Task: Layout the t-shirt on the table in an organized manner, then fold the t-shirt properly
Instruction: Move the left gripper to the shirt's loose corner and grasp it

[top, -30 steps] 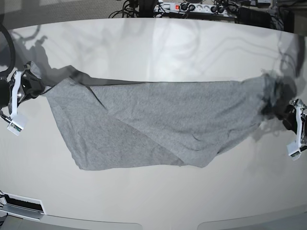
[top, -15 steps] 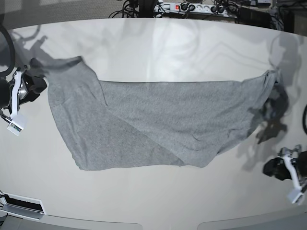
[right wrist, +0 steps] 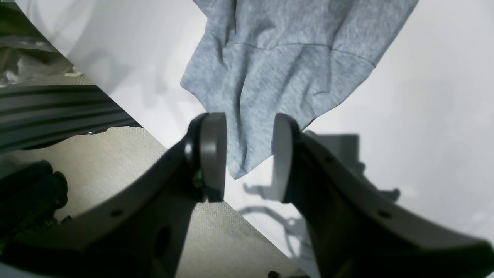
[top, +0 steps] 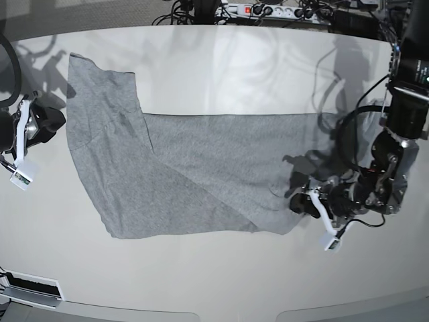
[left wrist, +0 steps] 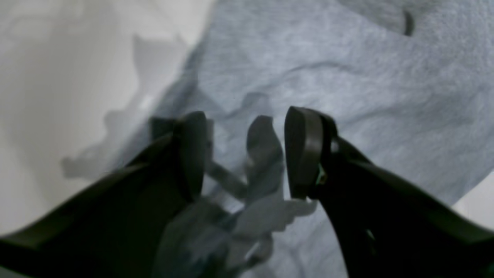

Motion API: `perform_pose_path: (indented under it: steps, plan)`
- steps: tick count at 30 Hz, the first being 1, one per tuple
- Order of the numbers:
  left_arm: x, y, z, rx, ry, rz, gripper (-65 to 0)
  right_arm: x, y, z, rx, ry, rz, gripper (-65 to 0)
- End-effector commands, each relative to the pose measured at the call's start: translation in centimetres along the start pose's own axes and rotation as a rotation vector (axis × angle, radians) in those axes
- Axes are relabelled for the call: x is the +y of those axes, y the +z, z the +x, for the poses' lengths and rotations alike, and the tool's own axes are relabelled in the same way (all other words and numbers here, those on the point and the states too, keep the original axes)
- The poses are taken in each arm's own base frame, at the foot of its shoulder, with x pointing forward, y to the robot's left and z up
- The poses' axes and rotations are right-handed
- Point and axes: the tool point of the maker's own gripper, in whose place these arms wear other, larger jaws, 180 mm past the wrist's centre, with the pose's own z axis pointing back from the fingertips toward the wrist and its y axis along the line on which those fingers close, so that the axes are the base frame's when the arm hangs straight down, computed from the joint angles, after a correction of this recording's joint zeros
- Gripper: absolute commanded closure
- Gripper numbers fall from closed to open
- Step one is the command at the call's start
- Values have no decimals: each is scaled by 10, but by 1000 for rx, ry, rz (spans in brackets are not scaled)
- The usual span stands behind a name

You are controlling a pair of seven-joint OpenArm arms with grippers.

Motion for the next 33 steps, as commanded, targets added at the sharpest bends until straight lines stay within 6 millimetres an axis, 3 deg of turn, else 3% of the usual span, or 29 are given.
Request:
perform_pose_path:
  steps: [1, 3, 8, 13, 17, 19, 33]
  plan:
    - [6, 6, 26, -68, -4, 13, -329, -6, 11, 9, -25, 21, -23, -229]
    - [3, -2, 21, -53, -10, 29, -329, -6, 11, 9, -25, 16, -24, -229]
    - [17, -10, 24, -79, -21, 173, -329, -6, 11, 9, -25, 16, -24, -229]
    - [12, -14, 15, -67, -15, 164, -329, -5, 11, 10, -29, 16, -20, -229]
    - [42, -8, 7, -61, -7, 336, -329, -5, 11, 10, -28, 16, -20, -229]
    - [47, -6, 4, -65, -19, 369, -329, -5, 10, 10, -27, 16, -21, -229]
    - [28, -17, -46, -26, -23, 301, -325, -5, 11, 10, -28, 7, -21, -229]
